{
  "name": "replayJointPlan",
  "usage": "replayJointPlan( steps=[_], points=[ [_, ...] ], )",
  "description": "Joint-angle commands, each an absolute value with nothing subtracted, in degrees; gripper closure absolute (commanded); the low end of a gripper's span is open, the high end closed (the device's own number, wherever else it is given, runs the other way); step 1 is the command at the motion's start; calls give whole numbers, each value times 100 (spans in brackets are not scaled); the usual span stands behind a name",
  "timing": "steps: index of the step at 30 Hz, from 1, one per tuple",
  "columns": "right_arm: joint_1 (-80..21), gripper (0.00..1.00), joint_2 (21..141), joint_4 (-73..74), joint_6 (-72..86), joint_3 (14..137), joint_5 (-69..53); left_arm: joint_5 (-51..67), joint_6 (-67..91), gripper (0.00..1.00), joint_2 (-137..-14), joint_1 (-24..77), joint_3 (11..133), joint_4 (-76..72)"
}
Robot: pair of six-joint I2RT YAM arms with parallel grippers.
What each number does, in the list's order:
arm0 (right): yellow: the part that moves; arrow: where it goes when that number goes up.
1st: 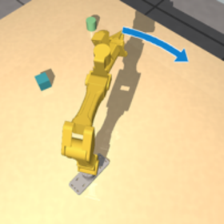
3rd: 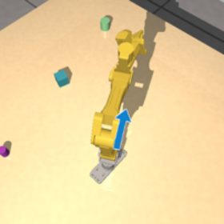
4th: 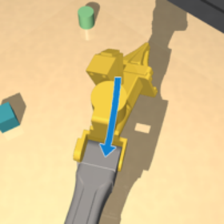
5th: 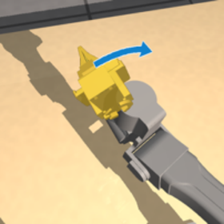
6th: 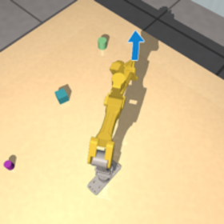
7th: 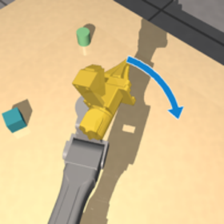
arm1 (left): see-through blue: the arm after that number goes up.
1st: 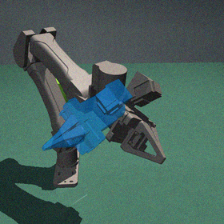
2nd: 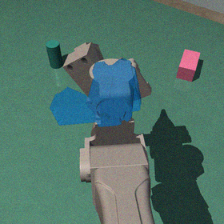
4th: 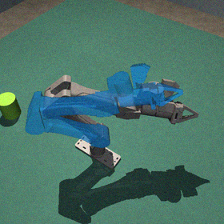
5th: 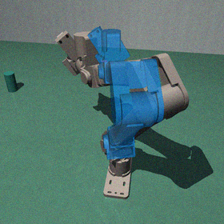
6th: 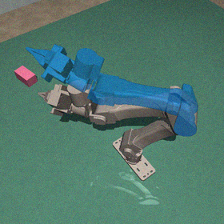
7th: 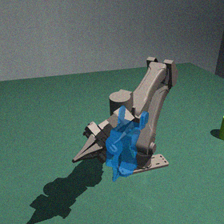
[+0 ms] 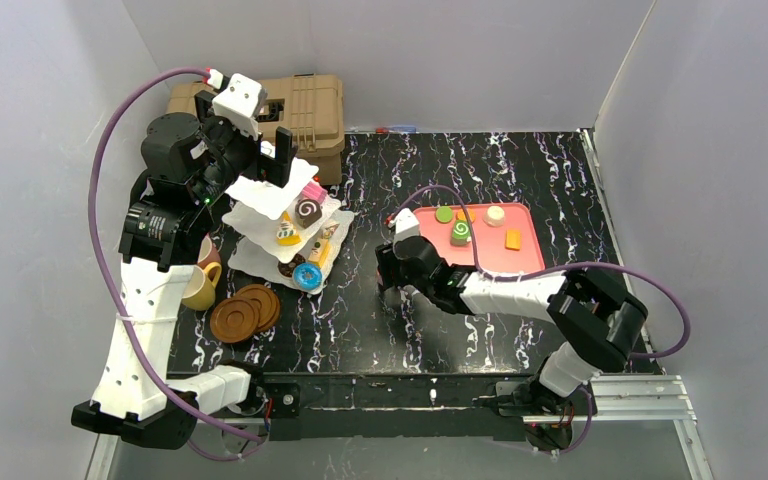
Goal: Serve the afternoon tea
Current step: Pick up the dessert at the center of the board, then place the desert on the desert table.
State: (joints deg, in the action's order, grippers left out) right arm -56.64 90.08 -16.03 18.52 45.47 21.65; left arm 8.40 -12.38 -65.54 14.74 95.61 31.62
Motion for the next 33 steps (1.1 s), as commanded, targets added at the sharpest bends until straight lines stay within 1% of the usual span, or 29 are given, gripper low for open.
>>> replayJointPlan(
  steps=[1, 5, 6, 10, 12, 16, 20, 25, 28, 33],
  points=[
    [-5669, 39, 9174, -1940, 1736, 4699, 2261, 903, -1215, 2, -6527, 1450, 9728, 3173],
    [-5669, 56, 9152, -2030, 1695, 4782, 2176, 892, -1229, 2, -6513, 1446, 9724, 3182],
    [-5669, 60, 9124, -2037, 1657, 4803, 2159, 888, -1246, 1, -6511, 1445, 9737, 3182],
    [-5669, 71, 8924, -2012, 1490, 4882, 2169, 873, -1263, 1, -6500, 1449, 9749, 3182],
    [-5671, 75, 8763, -1889, 1379, 5030, 2201, 871, -1266, 1, -6490, 1448, 9767, 3182],
    [-5678, 75, 8372, -1449, 1098, 5829, 2194, 861, -1261, 1, -6491, 1450, 9788, 3206],
    [-5671, 75, 8352, -989, 762, 7064, 2053, 804, -1235, 1, -6497, 1448, 9806, 3245],
    [-5669, 75, 8875, -375, 584, 8702, 1746, 661, -1157, 1, -6579, 1419, 9920, 3422],
    [-5670, 74, 9240, -279, 575, 9427, 1542, 565, -1049, 1, -6714, 1304, 10099, 3700],
    [-5670, 73, 9886, -108, 625, 10454, 1286, 773, -803, 1, -6759, 887, 10095, 3862]
  ],
)
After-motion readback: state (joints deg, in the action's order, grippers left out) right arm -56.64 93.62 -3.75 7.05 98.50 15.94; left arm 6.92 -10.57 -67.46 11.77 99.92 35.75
